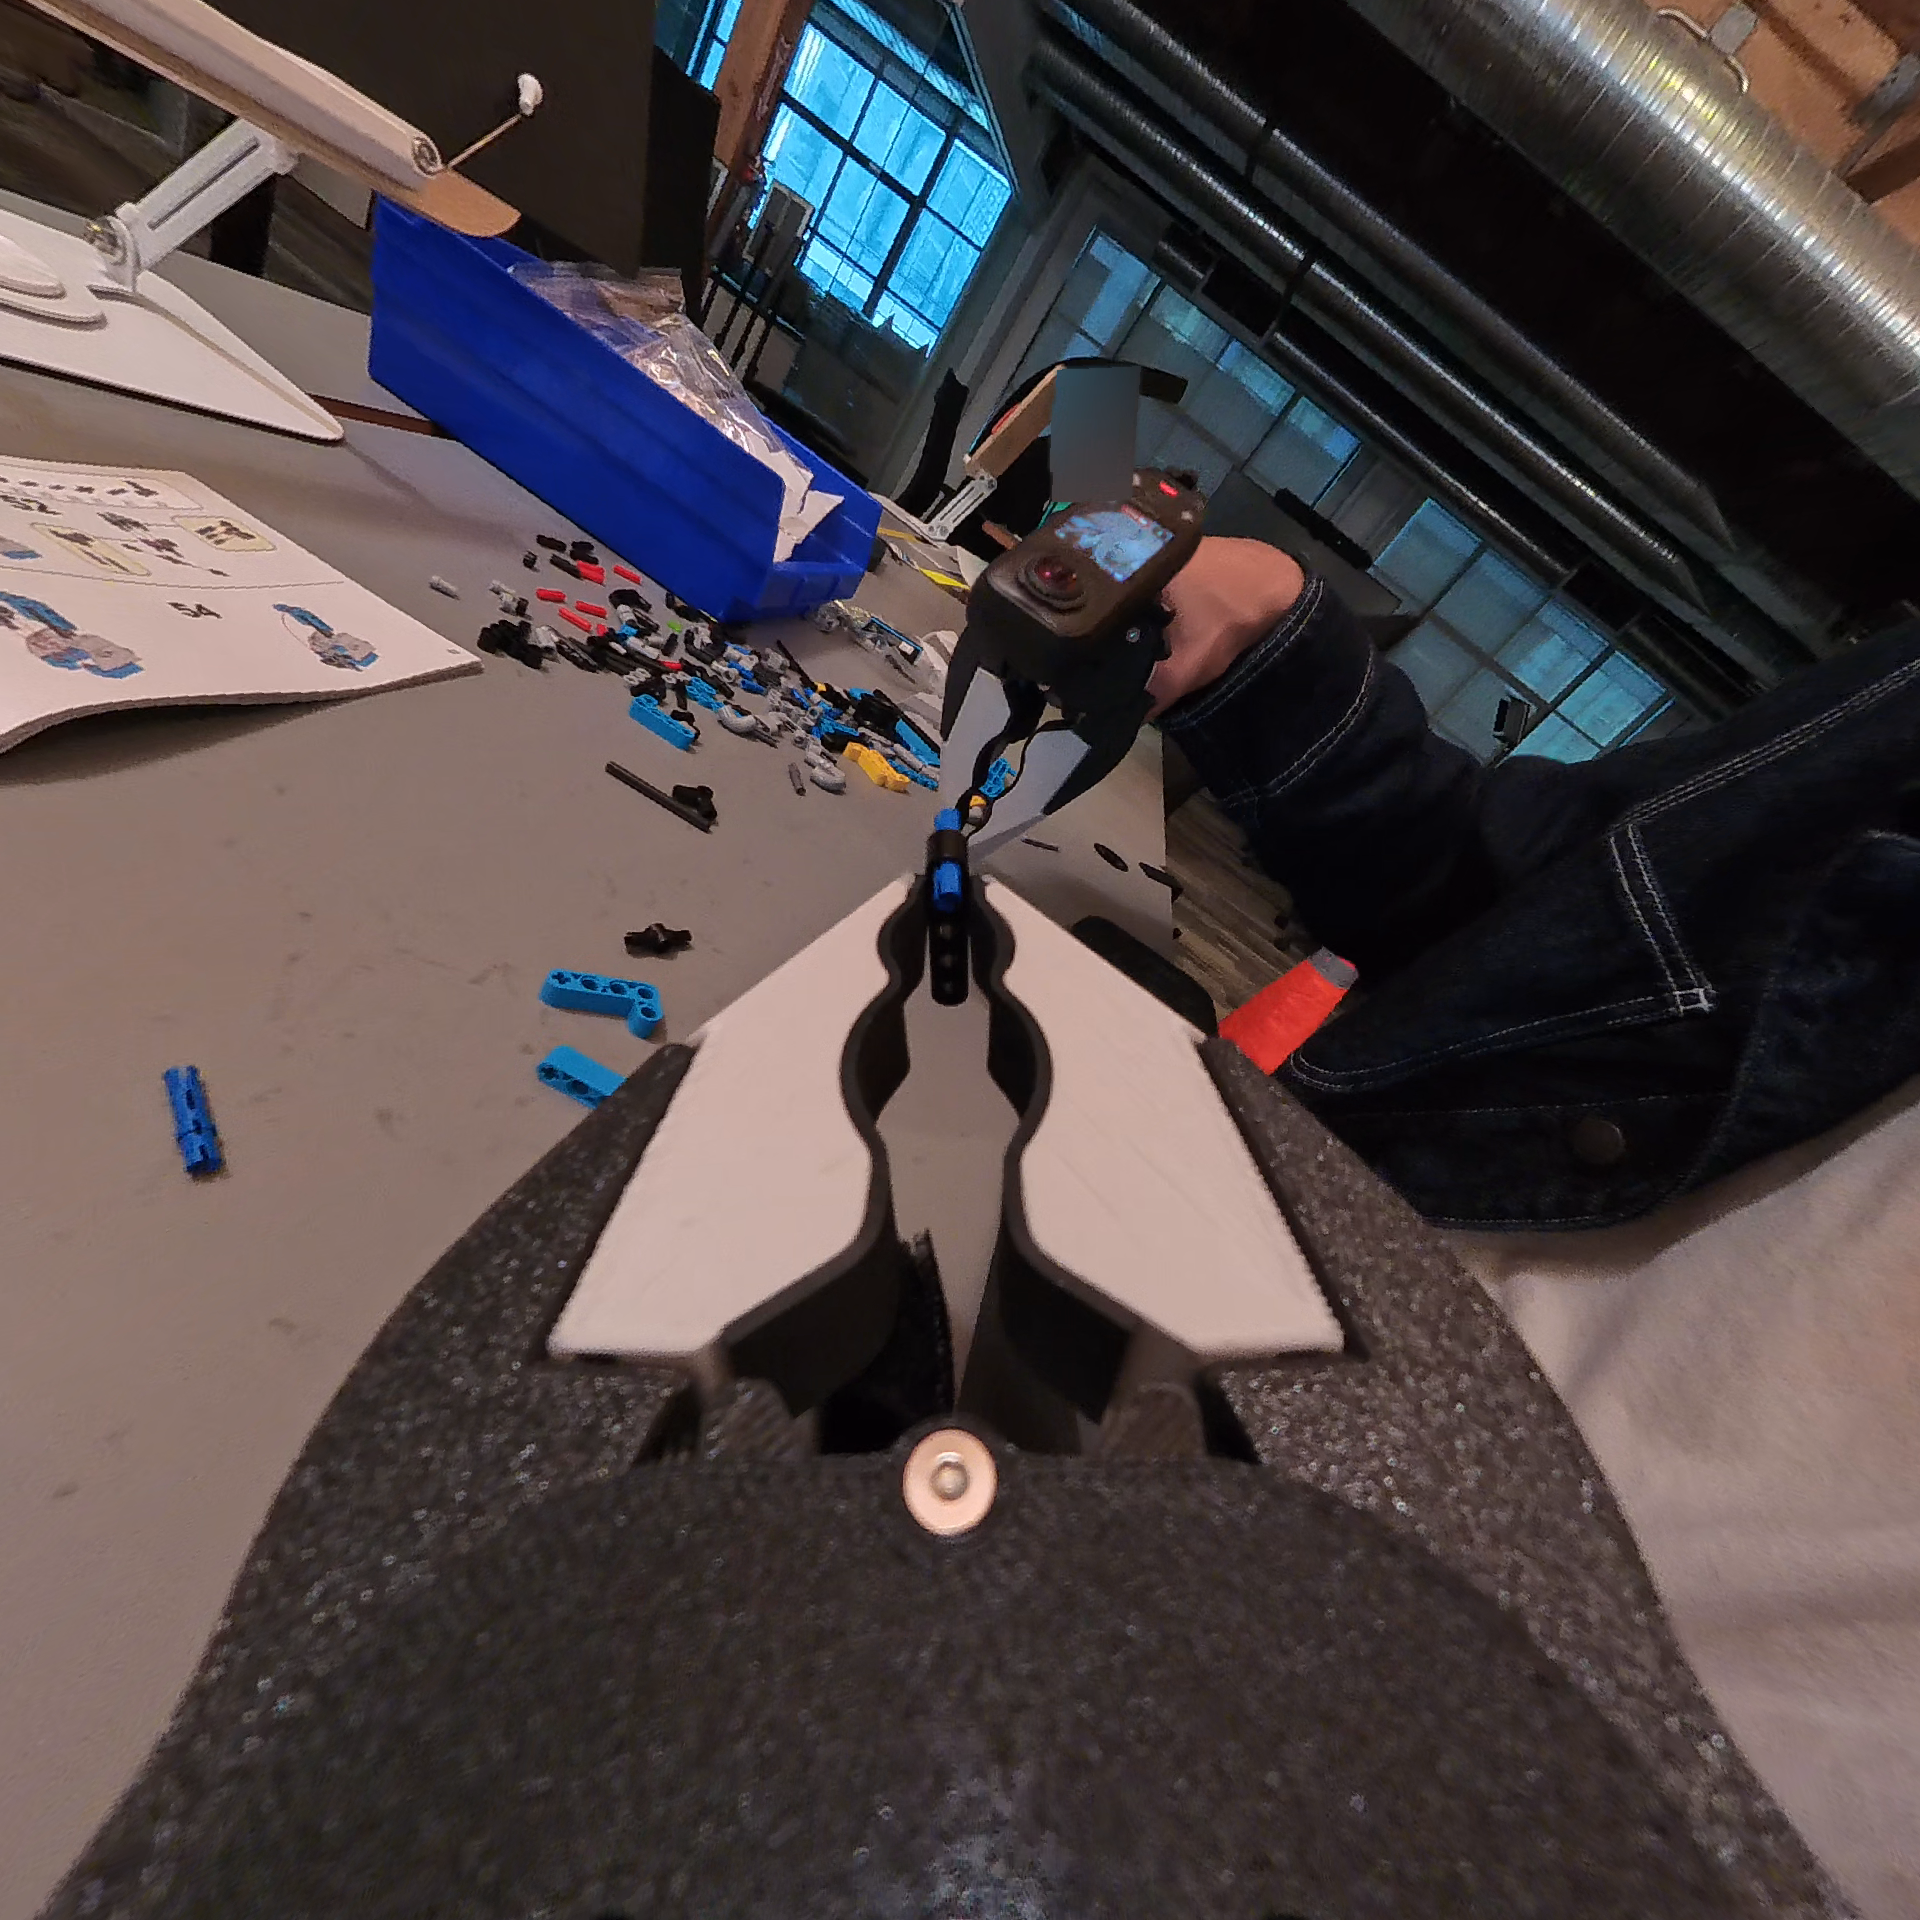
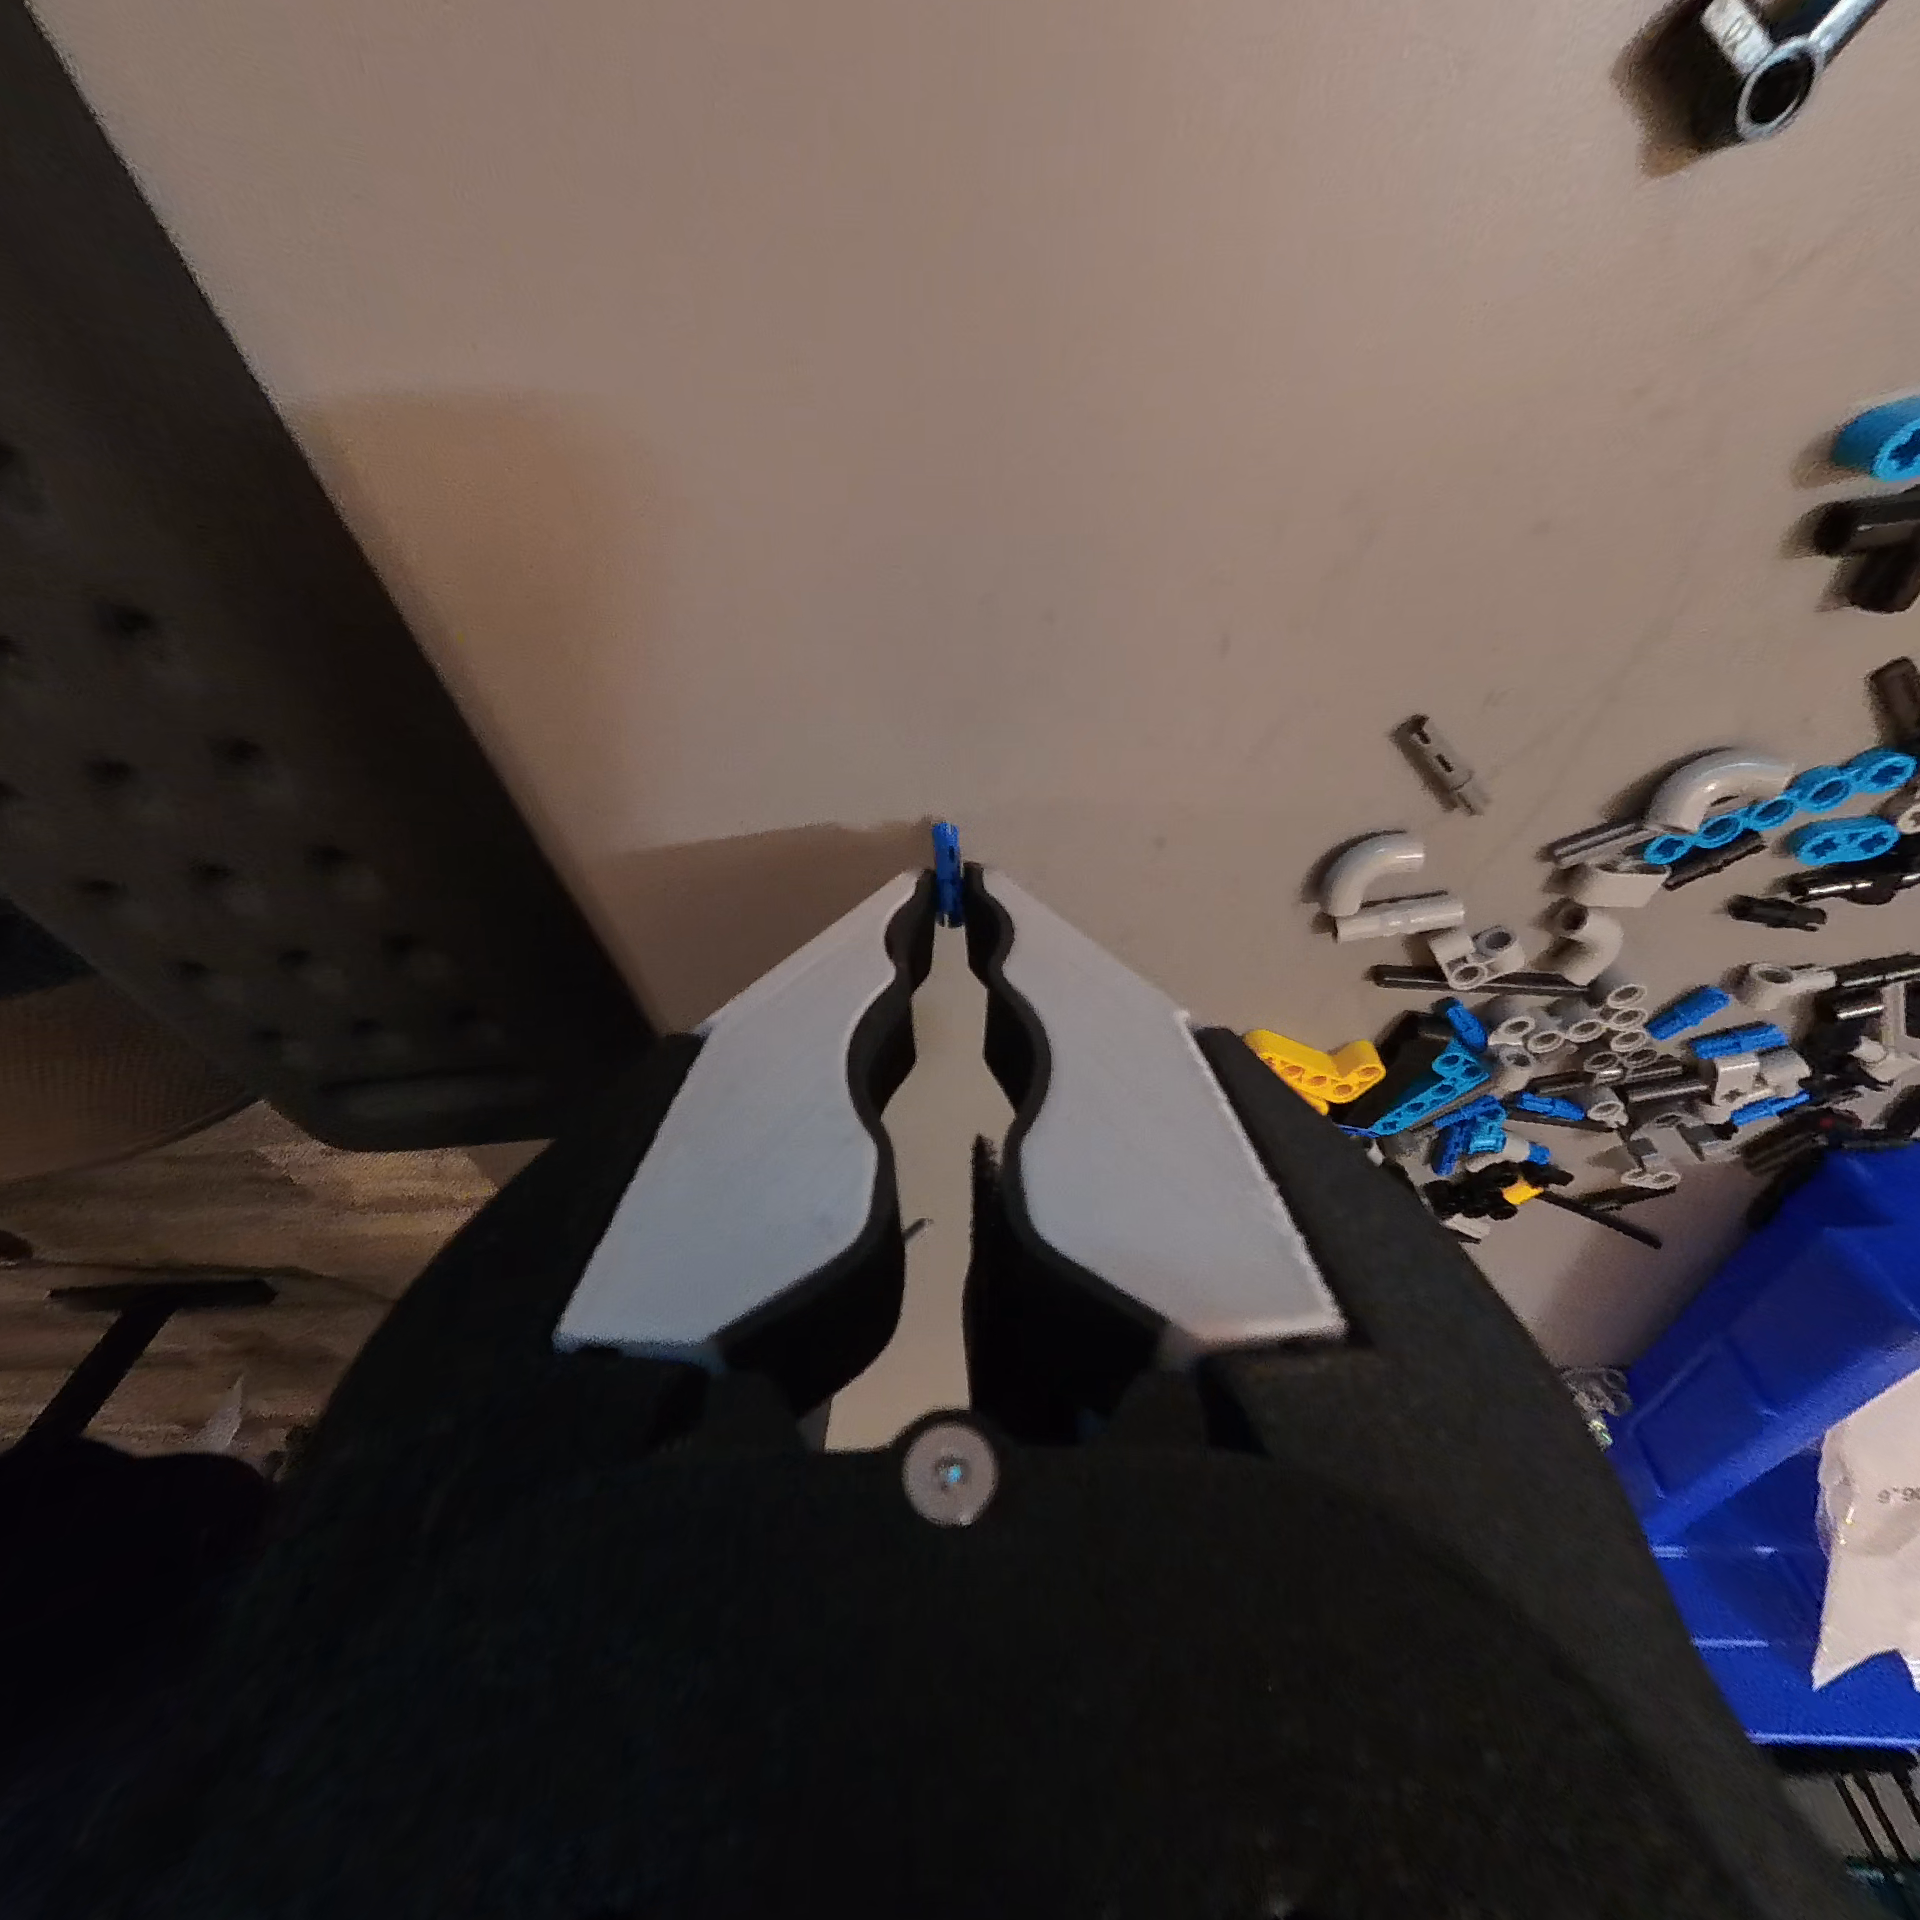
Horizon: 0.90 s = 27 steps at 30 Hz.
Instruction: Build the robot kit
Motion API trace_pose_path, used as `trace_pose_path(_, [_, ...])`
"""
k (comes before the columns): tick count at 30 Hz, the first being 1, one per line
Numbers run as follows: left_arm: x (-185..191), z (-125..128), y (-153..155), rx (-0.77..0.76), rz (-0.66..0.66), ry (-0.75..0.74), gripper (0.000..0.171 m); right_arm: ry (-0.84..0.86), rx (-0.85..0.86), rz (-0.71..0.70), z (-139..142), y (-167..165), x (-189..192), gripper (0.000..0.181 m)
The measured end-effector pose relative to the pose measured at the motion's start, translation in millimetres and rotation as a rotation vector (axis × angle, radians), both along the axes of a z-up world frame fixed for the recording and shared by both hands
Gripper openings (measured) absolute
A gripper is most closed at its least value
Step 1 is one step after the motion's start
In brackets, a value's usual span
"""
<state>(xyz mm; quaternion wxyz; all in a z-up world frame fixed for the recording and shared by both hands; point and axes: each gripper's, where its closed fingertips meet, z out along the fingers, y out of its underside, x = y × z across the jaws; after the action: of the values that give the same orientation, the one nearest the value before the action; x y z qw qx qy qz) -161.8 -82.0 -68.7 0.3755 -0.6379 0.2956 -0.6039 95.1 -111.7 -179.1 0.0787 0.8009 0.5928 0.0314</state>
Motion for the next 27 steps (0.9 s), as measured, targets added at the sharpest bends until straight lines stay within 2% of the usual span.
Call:
trace_pose_path(13, [-0.6,0.2,0.1,-0.010,-0.005,-0.010,0.007,-0.092,0.013,0.024,-4.9,3.5,6.4,0.005])
trace_pose_path(27, [-0.6,0.3,-0.8,-0.013,-0.010,-0.013,0.007,-0.071,0.024,0.036,-7.6,3.7,4.6,0.016])
